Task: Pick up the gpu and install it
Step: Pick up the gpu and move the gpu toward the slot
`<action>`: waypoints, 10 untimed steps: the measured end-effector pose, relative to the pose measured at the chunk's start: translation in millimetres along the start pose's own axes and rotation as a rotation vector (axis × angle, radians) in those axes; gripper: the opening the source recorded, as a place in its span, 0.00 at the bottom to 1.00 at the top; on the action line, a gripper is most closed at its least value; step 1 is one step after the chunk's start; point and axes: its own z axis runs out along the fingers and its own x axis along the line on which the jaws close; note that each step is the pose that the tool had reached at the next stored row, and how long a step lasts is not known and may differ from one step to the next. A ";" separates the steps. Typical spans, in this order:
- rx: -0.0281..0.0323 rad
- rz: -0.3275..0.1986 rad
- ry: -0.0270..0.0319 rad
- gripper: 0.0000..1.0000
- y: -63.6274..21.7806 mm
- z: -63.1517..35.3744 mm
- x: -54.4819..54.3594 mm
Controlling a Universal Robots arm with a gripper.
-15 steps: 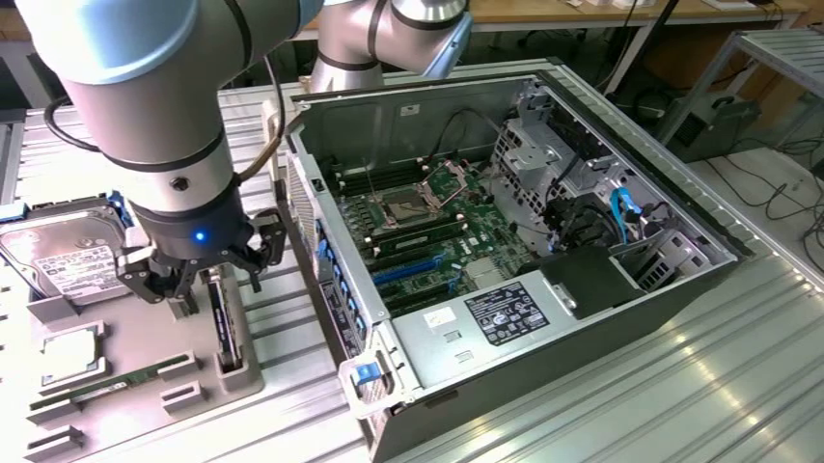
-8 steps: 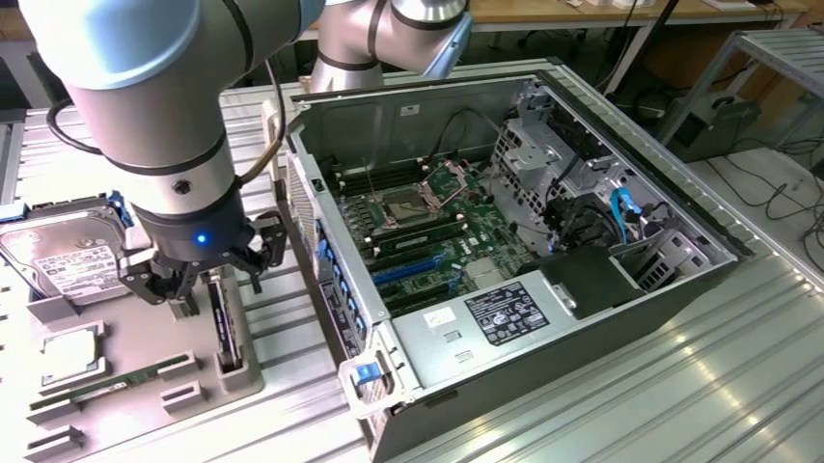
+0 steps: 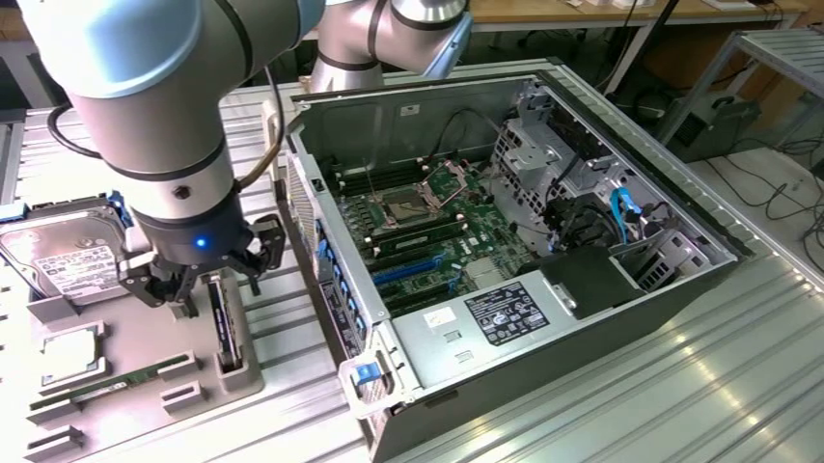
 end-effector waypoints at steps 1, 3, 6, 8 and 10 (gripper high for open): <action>-0.0008 0.000 0.0024 0.68 0.3 0.3 0.1; -0.0014 0.001 0.0074 0.68 0.3 1.7 0.2; -0.0020 0.006 0.0137 0.68 0.2 3.9 0.2; -0.0023 0.020 0.0179 0.68 0.2 5.2 0.3; -0.0027 0.033 0.0225 0.68 0.1 6.7 0.3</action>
